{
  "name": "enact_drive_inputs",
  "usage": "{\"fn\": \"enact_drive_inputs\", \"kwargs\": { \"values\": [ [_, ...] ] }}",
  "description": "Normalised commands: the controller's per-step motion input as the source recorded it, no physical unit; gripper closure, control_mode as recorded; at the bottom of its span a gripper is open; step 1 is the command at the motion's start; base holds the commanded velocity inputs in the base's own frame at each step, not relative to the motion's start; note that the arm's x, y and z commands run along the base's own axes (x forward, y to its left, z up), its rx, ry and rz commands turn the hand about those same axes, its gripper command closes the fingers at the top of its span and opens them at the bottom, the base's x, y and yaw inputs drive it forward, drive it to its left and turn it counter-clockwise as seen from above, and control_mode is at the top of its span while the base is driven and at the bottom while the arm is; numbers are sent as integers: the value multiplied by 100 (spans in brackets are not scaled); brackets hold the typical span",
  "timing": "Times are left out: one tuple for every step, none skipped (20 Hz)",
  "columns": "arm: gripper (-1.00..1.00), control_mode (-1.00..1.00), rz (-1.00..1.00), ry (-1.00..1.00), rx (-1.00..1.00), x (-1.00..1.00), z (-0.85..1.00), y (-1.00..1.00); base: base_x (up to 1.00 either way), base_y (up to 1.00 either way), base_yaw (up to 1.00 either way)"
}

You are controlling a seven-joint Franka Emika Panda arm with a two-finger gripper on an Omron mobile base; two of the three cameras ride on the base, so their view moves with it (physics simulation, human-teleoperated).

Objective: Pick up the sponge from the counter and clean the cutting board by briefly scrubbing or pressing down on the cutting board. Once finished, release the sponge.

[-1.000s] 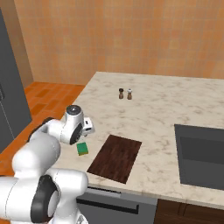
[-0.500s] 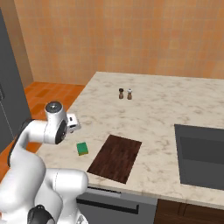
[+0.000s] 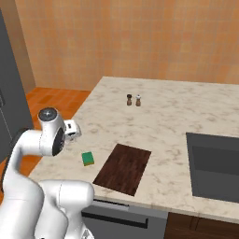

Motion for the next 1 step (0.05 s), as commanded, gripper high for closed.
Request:
{"fn": "enact_drive_inputs", "kwargs": {
  "values": [
    [-100, -100, -3, -6, 0, -13, 73, 16, 0, 0, 0]
  ]
}}
